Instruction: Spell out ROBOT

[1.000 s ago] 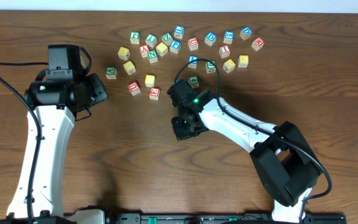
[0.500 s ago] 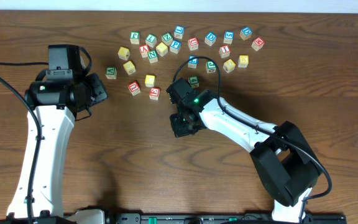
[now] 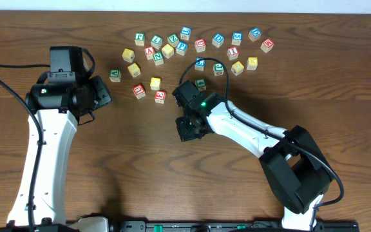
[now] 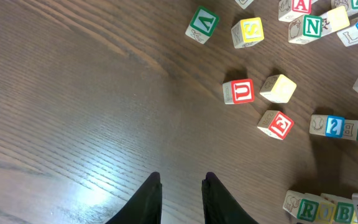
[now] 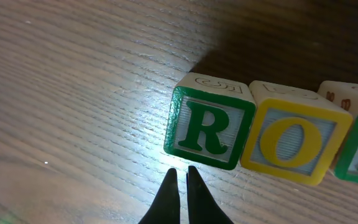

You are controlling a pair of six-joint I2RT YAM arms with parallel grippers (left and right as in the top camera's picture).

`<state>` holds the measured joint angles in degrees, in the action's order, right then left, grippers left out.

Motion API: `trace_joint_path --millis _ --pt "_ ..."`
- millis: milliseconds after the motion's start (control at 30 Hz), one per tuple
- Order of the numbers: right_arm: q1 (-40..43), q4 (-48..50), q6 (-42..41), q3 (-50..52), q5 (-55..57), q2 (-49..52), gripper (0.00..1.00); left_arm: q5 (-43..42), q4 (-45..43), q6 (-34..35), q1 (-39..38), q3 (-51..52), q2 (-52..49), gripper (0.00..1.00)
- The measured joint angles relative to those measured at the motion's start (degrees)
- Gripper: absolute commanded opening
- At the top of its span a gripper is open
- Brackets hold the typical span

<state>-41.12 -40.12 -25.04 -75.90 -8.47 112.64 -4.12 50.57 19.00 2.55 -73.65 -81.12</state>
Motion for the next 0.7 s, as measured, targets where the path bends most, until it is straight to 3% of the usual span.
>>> trace_joint_path --millis 700 --pt "0.0 0.98 -0.24 0.0 1.01 0.0 0.01 0.0 0.0 -0.02 0.0 0.0 0.0 0.22"
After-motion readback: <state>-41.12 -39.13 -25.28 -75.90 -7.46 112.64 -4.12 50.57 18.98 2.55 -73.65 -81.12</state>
